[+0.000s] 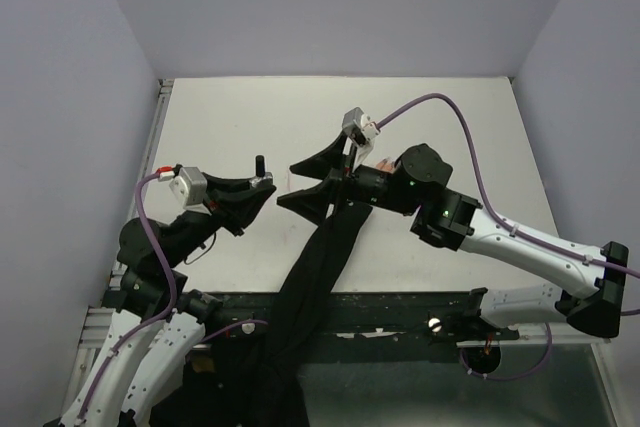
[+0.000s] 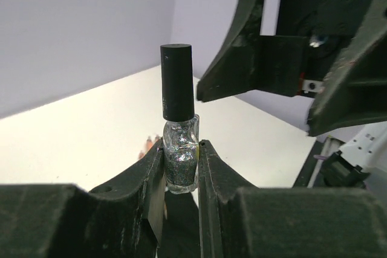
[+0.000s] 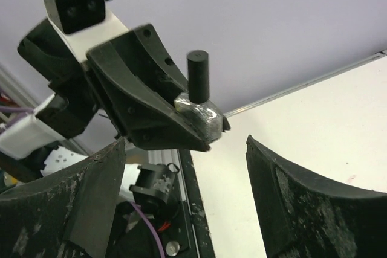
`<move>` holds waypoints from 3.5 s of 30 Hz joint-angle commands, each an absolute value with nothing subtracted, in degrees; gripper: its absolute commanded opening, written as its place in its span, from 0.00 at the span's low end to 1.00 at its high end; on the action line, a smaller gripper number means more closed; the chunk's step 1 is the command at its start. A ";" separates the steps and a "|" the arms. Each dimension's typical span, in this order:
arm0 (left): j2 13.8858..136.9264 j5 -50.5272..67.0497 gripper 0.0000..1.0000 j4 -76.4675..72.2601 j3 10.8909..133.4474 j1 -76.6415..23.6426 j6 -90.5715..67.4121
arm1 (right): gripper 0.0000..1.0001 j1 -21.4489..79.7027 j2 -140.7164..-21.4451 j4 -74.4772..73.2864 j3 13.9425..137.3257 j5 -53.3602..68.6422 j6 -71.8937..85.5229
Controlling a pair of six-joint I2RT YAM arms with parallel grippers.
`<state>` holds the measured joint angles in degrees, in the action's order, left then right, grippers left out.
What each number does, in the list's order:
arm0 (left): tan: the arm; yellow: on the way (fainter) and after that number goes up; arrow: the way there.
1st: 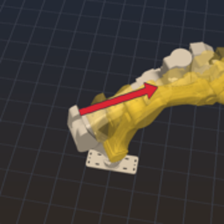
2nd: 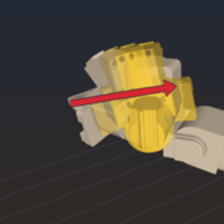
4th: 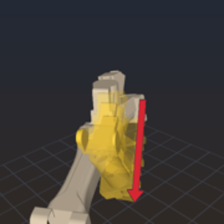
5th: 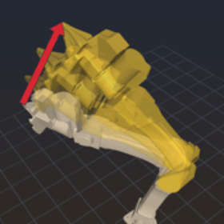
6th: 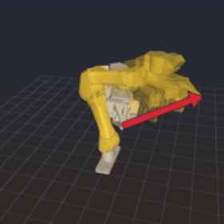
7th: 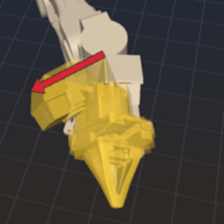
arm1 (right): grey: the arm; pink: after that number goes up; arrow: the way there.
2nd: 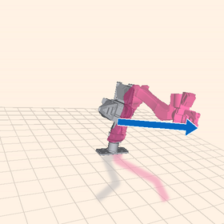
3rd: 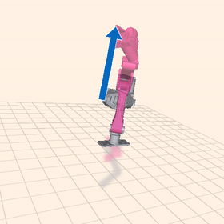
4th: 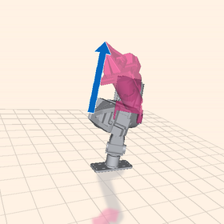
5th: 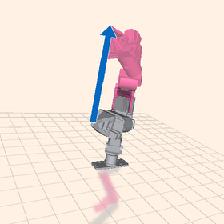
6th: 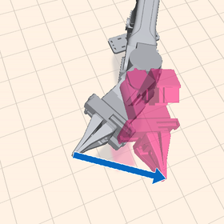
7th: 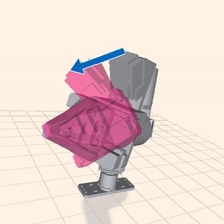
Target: Paint the nails
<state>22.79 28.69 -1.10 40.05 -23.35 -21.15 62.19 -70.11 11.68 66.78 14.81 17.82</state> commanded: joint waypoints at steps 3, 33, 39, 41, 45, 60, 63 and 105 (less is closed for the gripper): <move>24.69 17.15 0.00 4.92 39.29 -23.20 -17.49 | 0.77 62.58 -74.34 13.72 70.39 6.17 22.67; 28.21 16.52 0.00 6.94 39.64 -23.20 -17.67 | 0.51 62.49 -88.42 4.66 84.29 4.48 28.56; 28.30 16.87 0.00 6.86 39.64 -23.20 -17.75 | 0.50 62.49 -89.38 4.48 84.99 4.48 28.74; 28.47 17.05 0.00 6.77 39.55 -23.20 -17.84 | 0.50 62.49 -89.82 4.13 85.43 4.13 28.74; 28.30 17.14 0.00 6.77 39.64 -23.20 -17.93 | 0.49 62.58 -90.44 4.13 86.13 4.31 28.57; 28.48 17.31 0.00 6.94 39.55 -23.29 -18.02 | 0.46 62.49 -91.50 4.13 87.10 3.60 28.74; 28.65 17.49 0.00 6.86 39.55 -23.20 -18.02 | 0.44 62.58 -91.32 4.57 86.92 3.69 28.65; 29.71 51.86 0.00 -16.88 34.54 -19.25 -33.49 | 0.01 59.15 -76.12 8.17 78.23 40.52 16.88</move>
<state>28.25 49.30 -16.43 35.86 -19.97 -31.70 58.15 -78.87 4.54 79.26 33.39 17.12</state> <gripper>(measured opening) 0.316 0.244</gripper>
